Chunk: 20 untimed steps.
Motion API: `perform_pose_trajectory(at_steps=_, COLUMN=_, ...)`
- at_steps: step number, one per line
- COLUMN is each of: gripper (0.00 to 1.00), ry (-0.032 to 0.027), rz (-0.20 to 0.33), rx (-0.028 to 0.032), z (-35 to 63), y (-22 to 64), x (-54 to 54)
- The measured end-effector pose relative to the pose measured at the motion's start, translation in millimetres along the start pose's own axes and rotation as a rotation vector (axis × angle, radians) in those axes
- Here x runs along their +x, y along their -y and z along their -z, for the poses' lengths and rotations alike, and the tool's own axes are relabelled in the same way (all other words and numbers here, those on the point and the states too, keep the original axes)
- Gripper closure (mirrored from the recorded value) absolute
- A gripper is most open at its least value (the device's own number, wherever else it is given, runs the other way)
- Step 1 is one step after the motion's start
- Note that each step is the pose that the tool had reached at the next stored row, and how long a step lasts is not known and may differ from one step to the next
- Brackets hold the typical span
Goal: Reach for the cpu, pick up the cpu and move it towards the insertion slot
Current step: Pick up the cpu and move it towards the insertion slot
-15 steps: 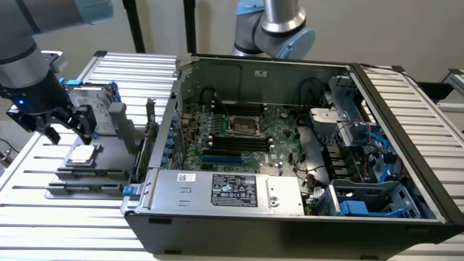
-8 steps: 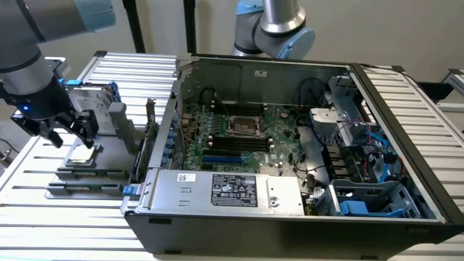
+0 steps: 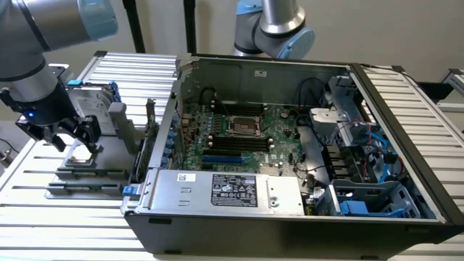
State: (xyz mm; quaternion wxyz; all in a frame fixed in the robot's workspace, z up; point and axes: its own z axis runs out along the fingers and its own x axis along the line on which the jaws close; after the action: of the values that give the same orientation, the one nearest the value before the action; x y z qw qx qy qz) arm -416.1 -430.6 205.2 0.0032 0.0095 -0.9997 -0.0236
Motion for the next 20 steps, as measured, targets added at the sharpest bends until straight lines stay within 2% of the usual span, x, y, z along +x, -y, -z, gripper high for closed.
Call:
perform_pose_trajectory(at_steps=6, gripper=0.29, ry=0.0000, rz=0.000, rx=0.0000, z=-10.0, y=-1.1, x=-0.1)
perform_pose_trajectory(at_steps=15, gripper=0.29, ry=-0.0006, rz=0.000, rx=0.0000, z=-13.7, y=-5.0, x=-0.3)
perform_pose_trajectory(at_steps=20, gripper=0.29, ry=-0.0032, rz=0.000, rx=-0.0001, z=-16.1, y=-5.3, x=-0.3)
